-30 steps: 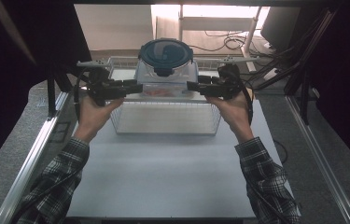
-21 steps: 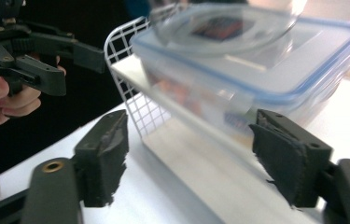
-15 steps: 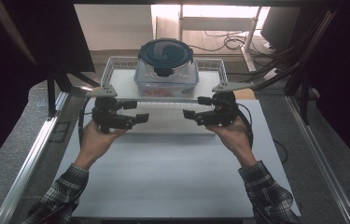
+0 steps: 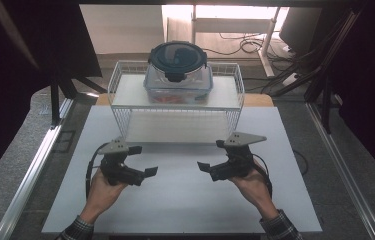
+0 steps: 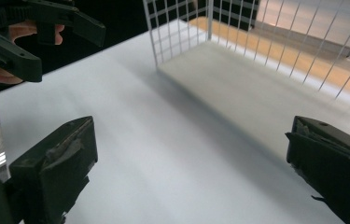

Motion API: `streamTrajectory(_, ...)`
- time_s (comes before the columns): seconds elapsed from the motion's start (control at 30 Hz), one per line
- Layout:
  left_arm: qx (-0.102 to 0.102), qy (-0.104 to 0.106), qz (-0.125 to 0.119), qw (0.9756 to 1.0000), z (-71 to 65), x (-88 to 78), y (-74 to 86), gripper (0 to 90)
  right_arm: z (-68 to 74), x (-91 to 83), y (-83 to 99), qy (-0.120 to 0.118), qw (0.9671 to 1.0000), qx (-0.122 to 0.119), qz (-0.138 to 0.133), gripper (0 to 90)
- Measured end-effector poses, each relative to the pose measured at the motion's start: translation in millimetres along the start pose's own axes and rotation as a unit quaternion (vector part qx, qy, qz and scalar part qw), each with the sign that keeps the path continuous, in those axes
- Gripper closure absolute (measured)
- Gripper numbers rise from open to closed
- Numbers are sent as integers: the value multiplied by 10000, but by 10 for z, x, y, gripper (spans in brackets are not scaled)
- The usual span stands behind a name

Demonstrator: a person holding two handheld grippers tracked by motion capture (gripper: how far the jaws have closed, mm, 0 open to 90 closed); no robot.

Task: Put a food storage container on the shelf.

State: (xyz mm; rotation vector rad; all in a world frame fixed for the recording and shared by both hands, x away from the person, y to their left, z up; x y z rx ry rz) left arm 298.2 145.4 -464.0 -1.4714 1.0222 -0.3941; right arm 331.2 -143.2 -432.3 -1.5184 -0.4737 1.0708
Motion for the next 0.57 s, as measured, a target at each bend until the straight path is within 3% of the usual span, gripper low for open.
streamTrajectory(0.03,89,-25,89,9999,-46,13,160,24,9,-9,72,6,10000,20,32,12)
streamTrajectory(0.1,193,-59,237,9995,-90,47,306,22,19,-19,202,27,9999,33,93,12)
streamTrajectory(0.13,193,-59,237,9995,-90,47,306,19,19,-19,202,27,9999,33,93,12)
streamTrajectory(0.2,388,-144,393,9984,-146,88,483,13,27,-39,367,67,9999,27,102,11)
streamTrajectory(0.23,388,-144,393,9984,-146,88,483,11,30,-47,422,83,9999,40,79,11)
streamTrajectory(0.3,500,-212,590,9968,-173,123,657,10,35,-60,538,124,9999,40,52,10)
streamTrajectory(0.33,500,-212,590,9968,-173,123,657,7,35,-60,538,124,9999,40,52,10)
streamTrajectory(0.37,600,-304,825,9943,-176,149,789,5,34,-68,677,204,9997,-3,112,9)
streamTrajectory(0.47,617,-323,1011,9924,-169,169,885,0,25,-64,830,263,9992,-70,299,4)
streamTrajectory(0.57,626,-352,1028,9921,-169,180,897,0,2,-45,932,346,9982,-136,464,2)
Point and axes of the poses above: each handheld gripper's, and its own axes: x roughly forward along the jaws, y roughly out of its underside, z roughly to its left, the point moved 4 cm from there along x, roughly forward along the jaws, and after that the axes turned 9 degrees about -z, right-handed, at the moved point
